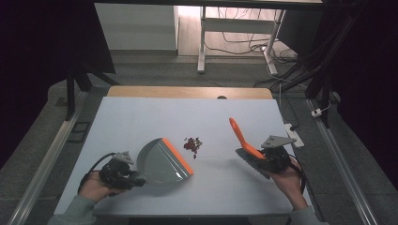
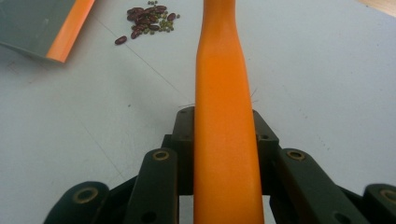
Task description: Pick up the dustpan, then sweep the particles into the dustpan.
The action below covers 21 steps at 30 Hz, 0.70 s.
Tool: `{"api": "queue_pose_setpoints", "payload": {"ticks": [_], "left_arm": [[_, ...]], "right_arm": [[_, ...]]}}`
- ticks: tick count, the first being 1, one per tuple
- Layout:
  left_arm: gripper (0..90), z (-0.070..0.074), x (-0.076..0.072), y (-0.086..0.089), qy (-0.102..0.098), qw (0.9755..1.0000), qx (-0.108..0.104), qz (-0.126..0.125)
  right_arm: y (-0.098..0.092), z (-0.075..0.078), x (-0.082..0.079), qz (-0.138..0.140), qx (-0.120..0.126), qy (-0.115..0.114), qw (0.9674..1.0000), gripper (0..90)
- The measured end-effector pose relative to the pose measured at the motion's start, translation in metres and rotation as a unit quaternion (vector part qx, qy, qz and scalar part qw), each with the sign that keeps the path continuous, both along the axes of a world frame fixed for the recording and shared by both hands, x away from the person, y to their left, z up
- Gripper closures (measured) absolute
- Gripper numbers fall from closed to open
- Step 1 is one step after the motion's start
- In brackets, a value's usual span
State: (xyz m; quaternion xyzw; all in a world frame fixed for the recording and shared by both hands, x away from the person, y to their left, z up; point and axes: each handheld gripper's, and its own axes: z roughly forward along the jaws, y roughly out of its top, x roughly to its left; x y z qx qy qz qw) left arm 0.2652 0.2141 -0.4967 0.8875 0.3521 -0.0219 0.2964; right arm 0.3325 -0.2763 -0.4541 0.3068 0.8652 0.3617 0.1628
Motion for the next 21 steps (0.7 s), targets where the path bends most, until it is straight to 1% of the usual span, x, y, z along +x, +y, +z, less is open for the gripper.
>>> {"api": "queue_pose_setpoints", "payload": {"ticks": [5, 10, 11, 14, 15, 18, 21], "left_arm": [[61.6, -0.003, 0.004, -0.006, 0.004, 1.0000, 0.003, -0.006], [61.6, -0.005, 0.006, -0.008, 0.007, 1.0000, 0.001, -0.006], [61.6, -0.005, 0.006, -0.008, 0.008, 1.0000, 0.001, -0.005], [61.6, -0.005, 0.006, -0.009, 0.008, 1.0000, 0.001, -0.005], [61.6, -0.005, 0.006, -0.009, 0.008, 1.0000, 0.000, -0.004], [61.6, -0.005, 0.006, -0.010, 0.008, 1.0000, 0.000, -0.002], [61.6, -0.005, 0.006, -0.010, 0.009, 1.0000, -0.002, -0.001]], "right_arm": [[0.004, 0.000, 0.001, 0.004, -0.001, -0.001, 1.0000, 70.8], [0.007, 0.000, 0.003, 0.005, -0.003, -0.001, 1.0000, 70.8], [0.009, 0.002, 0.005, 0.004, 0.001, -0.003, 1.0000, 70.8], [0.013, 0.005, 0.007, 0.004, 0.002, -0.007, 1.0000, 70.8], [0.020, 0.007, 0.010, 0.007, 0.001, -0.010, 0.9999, 70.8], [0.032, 0.007, 0.016, 0.013, -0.002, -0.014, 0.9998, 70.8], [0.048, 0.006, 0.025, 0.014, 0.003, -0.008, 0.9999, 70.8]]}}
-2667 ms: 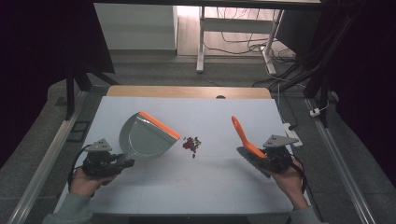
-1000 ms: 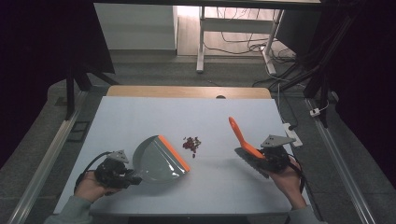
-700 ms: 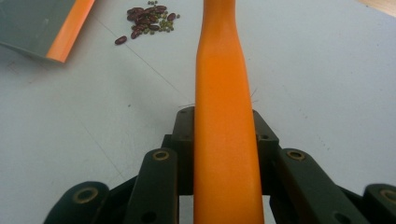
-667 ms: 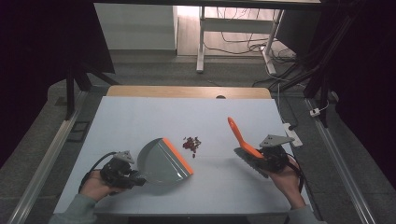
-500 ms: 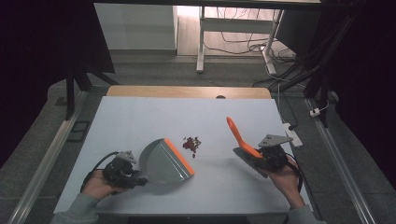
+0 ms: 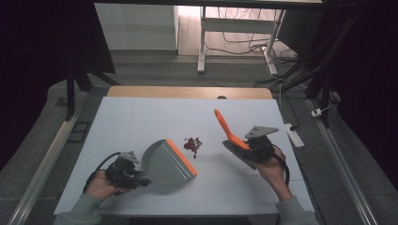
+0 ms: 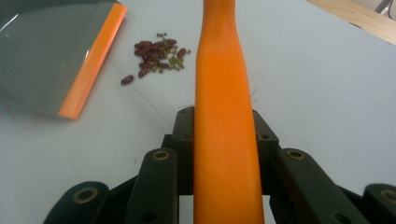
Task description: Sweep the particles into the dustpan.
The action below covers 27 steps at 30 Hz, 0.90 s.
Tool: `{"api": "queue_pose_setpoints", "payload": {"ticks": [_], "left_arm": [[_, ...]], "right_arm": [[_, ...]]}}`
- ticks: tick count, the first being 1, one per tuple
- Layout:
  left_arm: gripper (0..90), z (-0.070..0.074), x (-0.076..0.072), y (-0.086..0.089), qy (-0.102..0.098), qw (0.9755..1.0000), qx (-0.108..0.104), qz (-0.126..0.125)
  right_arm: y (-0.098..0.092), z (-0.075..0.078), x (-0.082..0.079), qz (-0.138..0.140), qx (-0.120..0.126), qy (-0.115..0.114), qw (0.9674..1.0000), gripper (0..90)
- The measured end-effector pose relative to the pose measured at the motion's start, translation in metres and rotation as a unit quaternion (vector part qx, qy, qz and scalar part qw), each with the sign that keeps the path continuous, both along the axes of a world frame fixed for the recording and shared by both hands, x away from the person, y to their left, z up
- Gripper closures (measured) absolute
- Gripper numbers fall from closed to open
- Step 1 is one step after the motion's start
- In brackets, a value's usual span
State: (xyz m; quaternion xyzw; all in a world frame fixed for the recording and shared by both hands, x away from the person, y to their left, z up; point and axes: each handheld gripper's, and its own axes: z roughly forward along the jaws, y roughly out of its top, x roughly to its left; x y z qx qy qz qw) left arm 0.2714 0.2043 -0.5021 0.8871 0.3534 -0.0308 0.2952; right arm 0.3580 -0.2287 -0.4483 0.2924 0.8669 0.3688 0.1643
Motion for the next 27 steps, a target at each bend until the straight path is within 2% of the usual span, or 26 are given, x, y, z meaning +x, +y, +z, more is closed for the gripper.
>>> {"api": "queue_pose_setpoints", "payload": {"ticks": [2, 4, 9, 10, 19, 27], "left_arm": [[61.6, 0.000, 0.000, 0.000, 0.000, 1.0000, -0.001, 0.000], [61.5, 0.000, 0.000, 0.000, 0.002, 1.0000, -0.001, -0.001], [61.6, -0.002, 0.001, 0.000, 0.005, 1.0000, -0.001, 0.001], [61.6, -0.002, 0.001, 0.000, 0.005, 1.0000, -0.001, 0.002], [61.6, -0.002, 0.002, 0.000, 0.007, 1.0000, -0.004, 0.002], [61.5, -0.003, 0.003, -0.001, 0.010, 0.9999, -0.005, 0.002]], "right_arm": [[0.004, 0.000, 0.003, 0.001, 0.000, 0.002, 1.0000, 70.8], [0.021, -0.003, 0.015, 0.000, 0.001, 0.007, 1.0000, 70.8], [0.039, -0.004, 0.030, -0.007, 0.007, 0.012, 0.9999, 70.8], [0.046, -0.005, 0.037, -0.012, 0.009, 0.012, 0.9998, 70.8], [0.067, -0.011, 0.057, -0.027, 0.013, 0.016, 0.9994, 70.8], [0.085, -0.021, 0.077, -0.036, 0.003, 0.020, 0.9992, 70.8]]}}
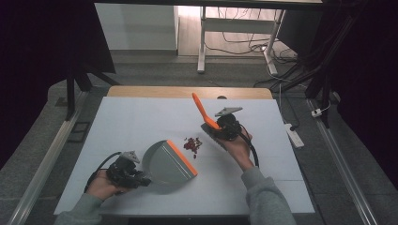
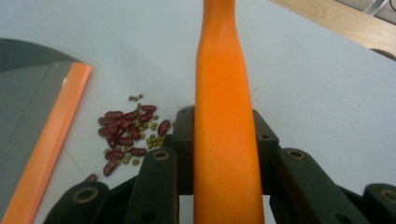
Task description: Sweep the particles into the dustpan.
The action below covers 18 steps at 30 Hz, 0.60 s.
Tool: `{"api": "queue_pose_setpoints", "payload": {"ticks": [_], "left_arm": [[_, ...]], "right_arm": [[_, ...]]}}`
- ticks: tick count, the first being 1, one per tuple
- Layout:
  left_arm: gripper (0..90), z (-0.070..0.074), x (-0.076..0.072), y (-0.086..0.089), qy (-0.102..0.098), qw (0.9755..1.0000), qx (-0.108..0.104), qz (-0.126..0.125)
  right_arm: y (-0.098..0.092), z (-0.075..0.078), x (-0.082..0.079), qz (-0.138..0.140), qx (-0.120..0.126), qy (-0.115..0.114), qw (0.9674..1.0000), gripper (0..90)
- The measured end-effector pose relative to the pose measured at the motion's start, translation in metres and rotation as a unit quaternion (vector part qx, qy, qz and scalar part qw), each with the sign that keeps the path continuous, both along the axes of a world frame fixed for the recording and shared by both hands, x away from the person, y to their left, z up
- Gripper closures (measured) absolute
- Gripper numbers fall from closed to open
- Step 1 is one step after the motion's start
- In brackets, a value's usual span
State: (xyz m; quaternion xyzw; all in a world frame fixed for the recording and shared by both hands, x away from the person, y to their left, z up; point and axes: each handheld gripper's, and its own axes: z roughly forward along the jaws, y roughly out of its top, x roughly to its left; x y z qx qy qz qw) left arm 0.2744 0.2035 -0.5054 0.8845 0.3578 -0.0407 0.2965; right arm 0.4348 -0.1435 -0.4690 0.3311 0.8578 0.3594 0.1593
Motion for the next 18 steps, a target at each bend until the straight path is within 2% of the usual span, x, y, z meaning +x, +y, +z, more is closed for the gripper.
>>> {"api": "queue_pose_setpoints", "payload": {"ticks": [18], "left_arm": [[61.5, -0.003, 0.007, -0.004, 0.010, 0.9999, -0.009, -0.001]], "right_arm": [[0.027, -0.020, 0.018, 0.005, -0.017, -0.003, 0.9998, 70.8]]}}
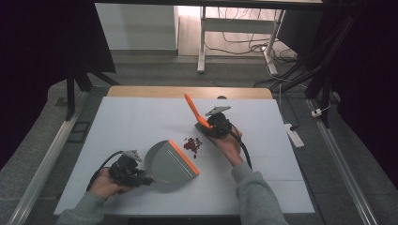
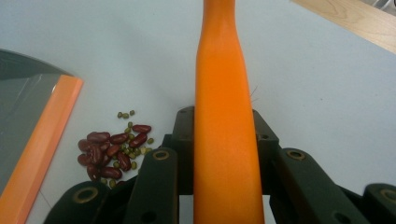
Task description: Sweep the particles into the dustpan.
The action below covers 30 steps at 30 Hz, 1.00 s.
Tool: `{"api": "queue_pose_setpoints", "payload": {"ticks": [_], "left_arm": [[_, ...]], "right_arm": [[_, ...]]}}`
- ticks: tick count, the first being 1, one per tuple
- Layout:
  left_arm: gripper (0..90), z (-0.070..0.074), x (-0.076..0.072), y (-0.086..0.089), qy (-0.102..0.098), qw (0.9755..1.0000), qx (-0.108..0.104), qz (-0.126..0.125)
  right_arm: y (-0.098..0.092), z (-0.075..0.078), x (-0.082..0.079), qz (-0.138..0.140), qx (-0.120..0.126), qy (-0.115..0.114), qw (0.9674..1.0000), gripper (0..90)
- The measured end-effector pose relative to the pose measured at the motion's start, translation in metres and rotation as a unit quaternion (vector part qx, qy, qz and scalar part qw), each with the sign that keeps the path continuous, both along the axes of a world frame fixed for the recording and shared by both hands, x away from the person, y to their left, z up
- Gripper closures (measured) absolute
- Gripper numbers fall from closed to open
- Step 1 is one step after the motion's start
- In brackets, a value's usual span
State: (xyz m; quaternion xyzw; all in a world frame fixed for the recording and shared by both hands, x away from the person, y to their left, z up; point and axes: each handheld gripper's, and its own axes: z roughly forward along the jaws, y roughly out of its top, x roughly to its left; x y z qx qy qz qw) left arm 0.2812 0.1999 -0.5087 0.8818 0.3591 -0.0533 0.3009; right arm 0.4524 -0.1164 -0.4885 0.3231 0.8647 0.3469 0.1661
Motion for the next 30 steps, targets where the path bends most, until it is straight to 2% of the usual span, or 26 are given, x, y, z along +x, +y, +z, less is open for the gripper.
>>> {"api": "queue_pose_setpoints", "payload": {"ticks": [13, 30], "left_arm": [[61.5, -0.001, 0.001, 0.000, 0.003, 1.0000, -0.003, 0.000], [61.5, -0.002, 0.001, -0.002, 0.002, 1.0000, -0.004, 0.001]], "right_arm": [[0.019, -0.007, 0.002, 0.019, -0.016, 0.005, 0.9997, 70.8], [0.031, -0.008, -0.008, 0.044, -0.022, 0.005, 0.9988, 70.8]]}}
